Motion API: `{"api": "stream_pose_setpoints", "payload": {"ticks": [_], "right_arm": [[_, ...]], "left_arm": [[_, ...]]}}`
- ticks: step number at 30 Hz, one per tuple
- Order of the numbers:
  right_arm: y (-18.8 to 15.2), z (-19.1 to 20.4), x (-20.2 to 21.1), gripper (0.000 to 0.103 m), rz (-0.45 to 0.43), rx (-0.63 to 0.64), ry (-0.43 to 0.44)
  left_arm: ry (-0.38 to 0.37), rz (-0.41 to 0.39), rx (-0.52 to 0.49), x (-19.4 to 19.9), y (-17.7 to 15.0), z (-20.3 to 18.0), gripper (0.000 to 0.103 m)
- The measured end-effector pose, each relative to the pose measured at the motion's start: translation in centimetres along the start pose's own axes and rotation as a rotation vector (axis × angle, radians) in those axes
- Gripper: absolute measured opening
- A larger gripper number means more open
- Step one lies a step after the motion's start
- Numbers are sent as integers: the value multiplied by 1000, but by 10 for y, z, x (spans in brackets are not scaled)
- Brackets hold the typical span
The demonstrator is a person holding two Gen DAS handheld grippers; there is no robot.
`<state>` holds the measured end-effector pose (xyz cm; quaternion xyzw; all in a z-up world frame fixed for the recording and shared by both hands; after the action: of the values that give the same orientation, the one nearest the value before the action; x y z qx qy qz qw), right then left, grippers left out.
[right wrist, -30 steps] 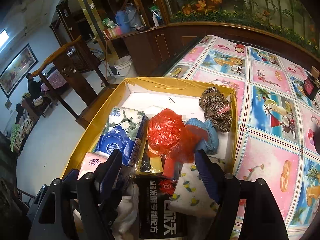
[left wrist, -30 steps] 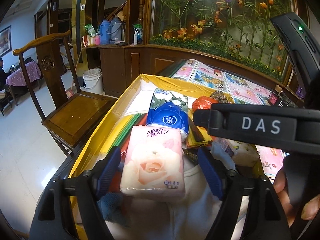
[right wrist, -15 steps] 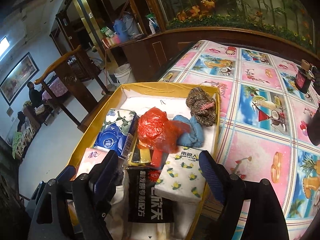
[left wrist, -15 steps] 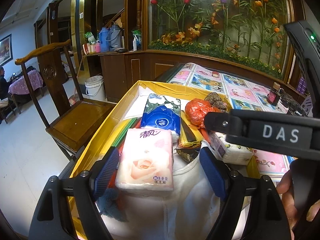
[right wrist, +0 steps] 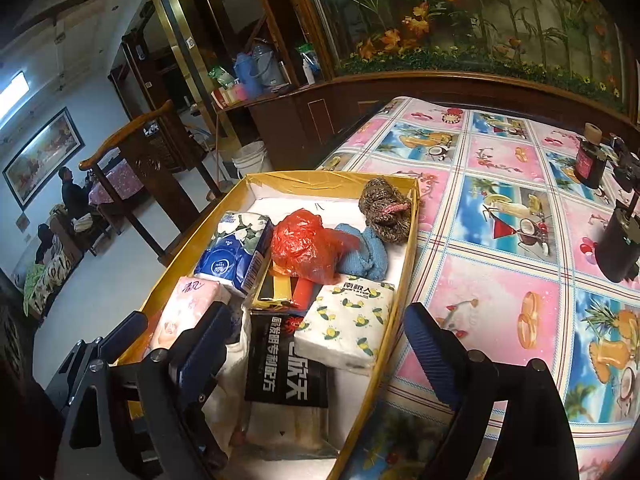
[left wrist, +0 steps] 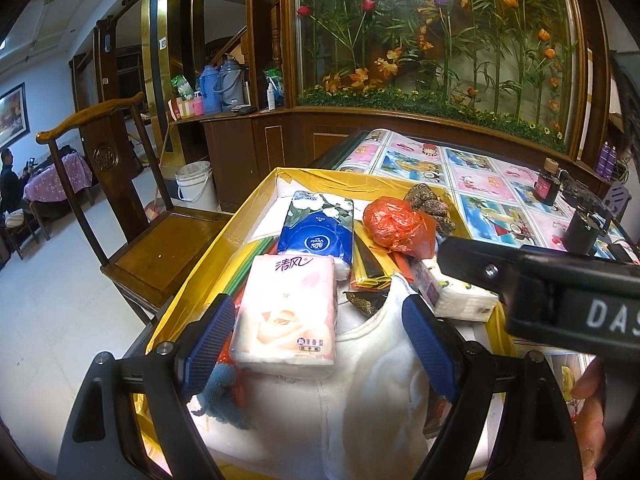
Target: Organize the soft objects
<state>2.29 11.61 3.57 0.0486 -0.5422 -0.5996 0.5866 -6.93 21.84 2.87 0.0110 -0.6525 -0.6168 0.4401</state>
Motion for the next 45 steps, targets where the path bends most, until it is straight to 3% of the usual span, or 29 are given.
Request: {"api": "stream_pose_setpoints", "payload": {"ticks": [8, 15, 20, 24, 29, 33, 36, 39, 45], "right_arm": [[-16, -6, 25, 93, -31, 21, 18], [-36, -26, 53, 94, -83, 72, 34], [-37, -32, 73, 99, -151, 88, 40], [-38, -26, 82, 102, -167, 119, 20], [-40, -18, 87, 102, -167, 165, -17], [-42, -16, 90, 102, -173, 173, -11], [-44, -13, 91, 102, -161, 171, 11], [-46, -7, 92, 102, -160, 194, 13], [-50, 6, 94, 102, -174, 262, -8]], "left_arm": [[19, -19, -14, 11, -3, -4, 86], [-6, -87, -18, 28, -9, -9, 102], [64, -160, -75, 47, -12, -10, 103], [19, -167, -49, 61, -7, 1, 103], [133, -141, 12, 64, -2, 13, 103], [116, -156, 30, 64, -6, 16, 103], [159, -182, 49, 62, -10, 18, 103], [120, -136, 32, 56, -11, 15, 103], [190, -163, 16, 53, -12, 18, 103]]}}
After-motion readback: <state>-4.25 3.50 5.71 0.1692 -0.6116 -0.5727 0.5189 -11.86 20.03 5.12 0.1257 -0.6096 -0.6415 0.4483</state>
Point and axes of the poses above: each gripper's, at about its wrist camera, not at the fingertips, and x roughly against the way its jaws point, z to its left, y to its top, the point moved 5 cm from there along -x, roughly the way its jaws point, and after that the axes turned 12 degrees about y, right-handed, at the moved point
